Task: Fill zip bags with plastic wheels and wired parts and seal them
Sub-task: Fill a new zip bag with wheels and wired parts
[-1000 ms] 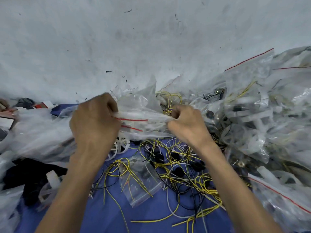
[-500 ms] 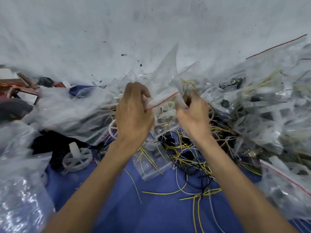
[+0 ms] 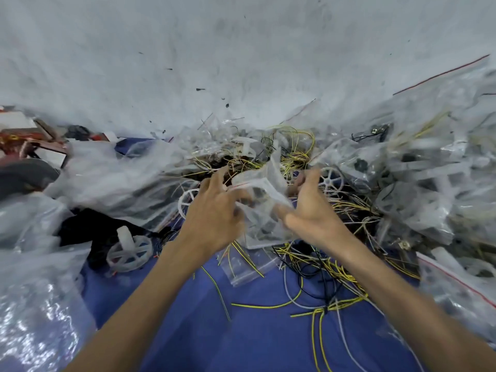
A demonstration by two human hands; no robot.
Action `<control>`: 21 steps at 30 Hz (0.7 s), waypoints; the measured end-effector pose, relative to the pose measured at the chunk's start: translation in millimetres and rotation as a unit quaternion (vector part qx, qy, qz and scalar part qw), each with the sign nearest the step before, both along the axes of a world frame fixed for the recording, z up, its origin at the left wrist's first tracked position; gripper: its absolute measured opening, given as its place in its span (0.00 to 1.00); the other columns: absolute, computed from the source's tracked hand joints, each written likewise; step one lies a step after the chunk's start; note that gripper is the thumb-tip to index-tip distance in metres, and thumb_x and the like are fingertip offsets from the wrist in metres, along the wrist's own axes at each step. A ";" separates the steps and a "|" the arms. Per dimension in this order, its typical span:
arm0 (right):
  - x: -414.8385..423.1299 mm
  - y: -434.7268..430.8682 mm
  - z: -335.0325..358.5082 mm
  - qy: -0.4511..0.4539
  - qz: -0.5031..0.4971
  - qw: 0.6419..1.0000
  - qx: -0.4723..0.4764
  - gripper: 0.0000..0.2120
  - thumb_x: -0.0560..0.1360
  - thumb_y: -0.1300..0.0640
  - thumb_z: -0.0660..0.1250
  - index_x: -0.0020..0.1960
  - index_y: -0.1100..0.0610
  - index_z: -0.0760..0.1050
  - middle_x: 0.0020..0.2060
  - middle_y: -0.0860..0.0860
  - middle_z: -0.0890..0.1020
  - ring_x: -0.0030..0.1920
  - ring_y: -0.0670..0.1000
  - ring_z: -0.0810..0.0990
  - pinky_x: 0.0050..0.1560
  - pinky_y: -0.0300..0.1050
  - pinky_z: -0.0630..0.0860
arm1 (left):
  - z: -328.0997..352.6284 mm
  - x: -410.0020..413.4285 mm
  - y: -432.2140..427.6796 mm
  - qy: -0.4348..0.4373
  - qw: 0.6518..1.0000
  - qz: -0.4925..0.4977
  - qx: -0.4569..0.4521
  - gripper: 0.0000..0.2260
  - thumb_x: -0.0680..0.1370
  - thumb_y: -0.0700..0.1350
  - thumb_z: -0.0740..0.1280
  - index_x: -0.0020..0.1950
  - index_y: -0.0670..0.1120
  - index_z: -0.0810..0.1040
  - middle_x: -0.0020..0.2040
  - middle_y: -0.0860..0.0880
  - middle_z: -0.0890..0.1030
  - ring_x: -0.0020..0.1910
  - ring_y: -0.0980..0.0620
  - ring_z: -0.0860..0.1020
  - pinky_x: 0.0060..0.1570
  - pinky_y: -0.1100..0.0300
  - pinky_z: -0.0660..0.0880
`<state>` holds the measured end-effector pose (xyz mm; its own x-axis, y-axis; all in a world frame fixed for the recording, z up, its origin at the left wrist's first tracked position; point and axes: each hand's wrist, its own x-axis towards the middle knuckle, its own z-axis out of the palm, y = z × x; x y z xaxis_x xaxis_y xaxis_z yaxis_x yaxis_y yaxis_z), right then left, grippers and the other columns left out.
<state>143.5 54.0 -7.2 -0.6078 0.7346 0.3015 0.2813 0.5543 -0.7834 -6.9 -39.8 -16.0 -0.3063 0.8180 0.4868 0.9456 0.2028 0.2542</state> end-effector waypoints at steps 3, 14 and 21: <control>-0.4 -13.4 -9.7 0.006 0.024 0.999 0.038 0.21 0.72 0.57 0.68 0.49 0.49 0.54 0.49 0.50 0.69 0.47 0.50 0.75 0.47 0.50 0.75 | 5.3 3.6 18.5 -0.038 0.998 0.036 -0.048 0.18 0.73 0.55 0.68 0.62 0.54 0.76 0.68 0.48 0.67 0.65 0.45 0.70 0.63 0.52 0.67; -4.8 5.0 -15.8 -0.162 -0.054 0.972 0.164 0.20 0.73 0.64 0.60 0.64 0.53 0.72 0.57 0.54 0.67 0.51 0.57 0.75 0.57 0.48 0.72 | 6.3 20.9 3.8 0.090 0.985 0.118 -0.083 0.25 0.74 0.37 0.64 0.70 0.50 0.66 0.65 0.44 0.65 0.38 0.45 0.75 0.35 0.57 0.64; -20.8 3.8 -22.4 -0.096 -0.079 0.981 0.149 0.10 0.75 0.50 0.63 0.55 0.52 0.75 0.55 0.52 0.68 0.49 0.52 0.70 0.48 0.40 0.67 | 4.6 6.8 -9.9 0.081 0.990 0.112 -0.036 0.24 0.71 0.36 0.64 0.65 0.53 0.70 0.73 0.49 0.62 0.46 0.37 0.78 0.33 0.54 0.63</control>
